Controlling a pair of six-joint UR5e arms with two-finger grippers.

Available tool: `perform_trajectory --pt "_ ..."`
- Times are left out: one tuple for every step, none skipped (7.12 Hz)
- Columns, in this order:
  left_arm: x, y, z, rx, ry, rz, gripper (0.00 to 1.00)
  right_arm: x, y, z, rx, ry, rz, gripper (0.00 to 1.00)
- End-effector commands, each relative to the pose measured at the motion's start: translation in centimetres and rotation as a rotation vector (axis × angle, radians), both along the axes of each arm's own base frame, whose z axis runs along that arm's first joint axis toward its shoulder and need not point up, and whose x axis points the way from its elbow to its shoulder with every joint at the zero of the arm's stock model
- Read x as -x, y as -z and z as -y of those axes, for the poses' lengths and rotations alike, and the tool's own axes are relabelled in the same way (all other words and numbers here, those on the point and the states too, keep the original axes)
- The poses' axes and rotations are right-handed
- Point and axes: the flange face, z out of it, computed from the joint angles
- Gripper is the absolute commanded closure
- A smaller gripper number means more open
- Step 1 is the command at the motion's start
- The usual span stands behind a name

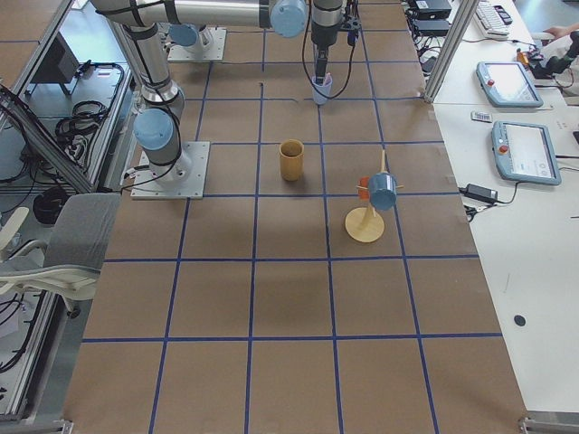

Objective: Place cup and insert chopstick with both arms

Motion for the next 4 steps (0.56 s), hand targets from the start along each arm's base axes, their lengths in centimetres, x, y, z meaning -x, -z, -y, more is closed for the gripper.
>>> perform_trajectory --pt "0.00 0.08 -0.01 -0.002 0.000 0.000 0.00 -0.44 -0.62 -0.49 0.010 -0.013 0.004 0.00" --pt "0.00 0.08 -0.01 -0.002 0.000 0.000 0.00 -0.34 -0.86 -0.55 0.015 -0.011 0.003 0.00" --pt "0.00 0.08 -0.01 -0.002 0.000 0.000 0.00 -0.34 -0.85 -0.76 0.014 -0.011 0.003 0.00" --pt "0.00 0.01 -0.06 0.000 0.000 0.000 0.00 -0.02 -1.09 -0.57 0.026 -0.009 -0.006 0.00"
